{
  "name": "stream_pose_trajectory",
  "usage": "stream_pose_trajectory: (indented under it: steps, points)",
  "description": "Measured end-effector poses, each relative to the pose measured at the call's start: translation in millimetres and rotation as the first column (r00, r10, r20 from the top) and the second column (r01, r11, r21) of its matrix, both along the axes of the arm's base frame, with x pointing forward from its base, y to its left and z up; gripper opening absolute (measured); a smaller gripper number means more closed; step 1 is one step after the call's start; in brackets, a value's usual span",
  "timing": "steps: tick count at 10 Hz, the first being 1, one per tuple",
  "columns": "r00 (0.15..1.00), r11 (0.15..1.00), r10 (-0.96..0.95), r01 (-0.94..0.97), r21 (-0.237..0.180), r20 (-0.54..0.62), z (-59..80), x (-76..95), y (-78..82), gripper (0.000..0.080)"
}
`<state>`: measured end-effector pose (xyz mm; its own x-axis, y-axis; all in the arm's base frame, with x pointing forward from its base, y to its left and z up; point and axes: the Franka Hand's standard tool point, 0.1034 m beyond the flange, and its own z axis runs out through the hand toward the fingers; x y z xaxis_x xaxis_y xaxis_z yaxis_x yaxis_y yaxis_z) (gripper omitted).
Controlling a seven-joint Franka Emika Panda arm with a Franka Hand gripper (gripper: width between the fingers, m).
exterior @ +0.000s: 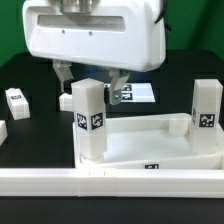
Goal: Assemble desk
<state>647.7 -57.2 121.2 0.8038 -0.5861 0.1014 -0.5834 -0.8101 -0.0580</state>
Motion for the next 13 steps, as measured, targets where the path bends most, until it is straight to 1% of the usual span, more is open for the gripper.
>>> stream_pose_trajectory:
  steps: [2,4,5,7,8,11,12,13]
  points:
    - [0.974,0.973,0.228,-0.228,-0.027,-0.006,-0.1,0.2,2.1,0.0648]
    - [0.910,0.909,0.414,-0.414,-0.050,-0.015,1.0,1.4,1.6,0.0648]
    - [0.859,0.857,0.511,-0.511,-0.064,-0.021,2.2,2.7,1.6,0.0648]
    - [0.770,0.766,0.637,-0.638,-0.082,-0.039,2.2,2.7,1.5,0.0648]
    - [0.655,0.649,0.752,-0.755,-0.099,-0.067,2.0,2.6,2.5,0.0648]
    - [0.457,0.447,0.884,-0.888,-0.106,-0.102,0.9,0.7,-1.2,0.0648]
    - [0.425,0.415,0.899,-0.904,-0.105,-0.107,-0.1,-0.5,-1.6,0.0648]
    - [0.419,0.409,0.902,-0.907,-0.103,-0.108,-0.8,-1.2,-2.1,0.0639]
